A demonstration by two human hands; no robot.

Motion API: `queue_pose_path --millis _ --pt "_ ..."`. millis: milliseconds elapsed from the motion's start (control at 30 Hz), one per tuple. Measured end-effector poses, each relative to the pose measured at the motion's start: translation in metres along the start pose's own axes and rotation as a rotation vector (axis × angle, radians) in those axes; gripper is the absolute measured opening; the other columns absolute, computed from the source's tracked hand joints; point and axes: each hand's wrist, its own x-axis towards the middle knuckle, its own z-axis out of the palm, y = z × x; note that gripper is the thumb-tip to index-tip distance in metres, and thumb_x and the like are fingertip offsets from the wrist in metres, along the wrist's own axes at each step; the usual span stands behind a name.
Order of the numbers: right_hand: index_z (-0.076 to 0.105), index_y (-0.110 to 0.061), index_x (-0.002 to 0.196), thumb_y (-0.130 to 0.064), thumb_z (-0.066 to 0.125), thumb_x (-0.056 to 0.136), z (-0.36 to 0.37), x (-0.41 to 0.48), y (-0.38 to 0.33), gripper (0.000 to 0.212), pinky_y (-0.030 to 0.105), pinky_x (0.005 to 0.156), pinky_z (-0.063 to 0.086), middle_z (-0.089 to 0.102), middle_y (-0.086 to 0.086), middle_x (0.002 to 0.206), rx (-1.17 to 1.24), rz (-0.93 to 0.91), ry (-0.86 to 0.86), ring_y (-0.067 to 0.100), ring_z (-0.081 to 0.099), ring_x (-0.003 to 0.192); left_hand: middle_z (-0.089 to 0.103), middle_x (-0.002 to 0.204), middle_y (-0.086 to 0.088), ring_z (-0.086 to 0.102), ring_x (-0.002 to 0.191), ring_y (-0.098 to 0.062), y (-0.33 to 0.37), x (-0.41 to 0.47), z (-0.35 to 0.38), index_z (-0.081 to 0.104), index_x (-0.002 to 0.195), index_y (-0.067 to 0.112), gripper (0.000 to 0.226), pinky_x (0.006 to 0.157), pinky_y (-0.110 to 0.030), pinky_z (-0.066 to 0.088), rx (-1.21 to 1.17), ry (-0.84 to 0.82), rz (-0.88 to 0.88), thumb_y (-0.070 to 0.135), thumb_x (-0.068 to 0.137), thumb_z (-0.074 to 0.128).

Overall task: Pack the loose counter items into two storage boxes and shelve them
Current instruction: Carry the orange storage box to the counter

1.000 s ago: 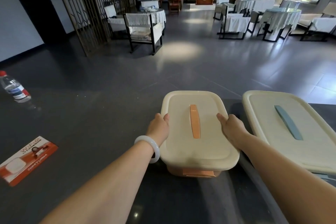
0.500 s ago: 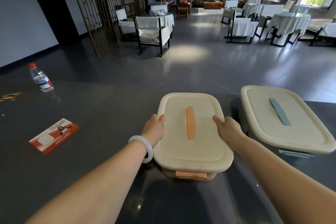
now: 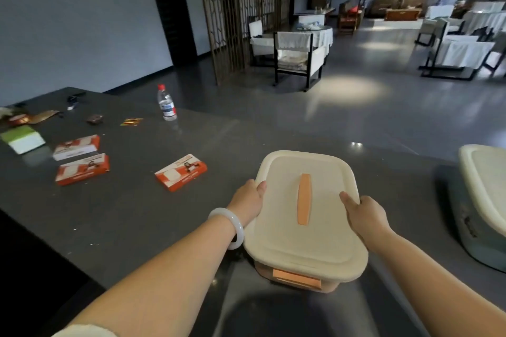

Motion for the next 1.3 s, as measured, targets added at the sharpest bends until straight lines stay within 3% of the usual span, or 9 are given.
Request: queue_pose_path --millis 400,567,1067,1300 --pt "0.054 -0.002 0.097 -0.053 0.044 0.095 0.105 -0.071 -0.083 0.051 0.038 0.071 0.047 0.059 0.010 0.087 0.043 0.047 0.097 0.027 0.058 0.079 0.058 0.112 -0.010 0.056 0.100 -0.027 -0.098 0.021 -0.111 0.049 0.114 0.010 0.045 0.080 -0.037 0.040 0.018 -0.065 0.103 0.048 0.104 0.027" --pt "0.054 -0.005 0.097 -0.054 0.045 0.094 0.136 -0.105 -0.094 0.050 0.038 0.070 0.050 0.061 0.008 0.088 0.073 0.112 0.140 0.024 0.059 0.077 0.057 0.112 -0.012 0.055 0.098 -0.027 -0.133 0.024 -0.131 0.049 0.112 0.009 0.044 0.079 -0.037 0.039 0.022 -0.121 0.158 0.047 0.104 0.028" --pt "0.054 -0.005 0.101 -0.052 0.045 0.096 0.150 -0.153 -0.099 0.048 0.031 0.058 0.041 0.060 0.007 0.088 0.075 0.130 0.161 0.020 0.058 0.074 0.057 0.103 -0.009 0.056 0.093 -0.025 -0.159 0.000 -0.143 0.049 0.104 0.009 0.043 0.077 -0.038 0.041 0.039 -0.128 0.190 0.046 0.104 0.027" --pt "0.050 -0.007 0.113 -0.056 0.042 0.095 0.150 -0.154 -0.097 0.053 0.039 0.075 0.053 0.061 0.008 0.097 0.084 0.145 0.119 0.024 0.062 0.083 0.058 0.112 -0.012 0.056 0.101 -0.029 -0.155 -0.009 -0.148 0.049 0.111 0.008 0.046 0.080 -0.038 0.041 0.055 -0.146 0.145 0.048 0.103 0.027"
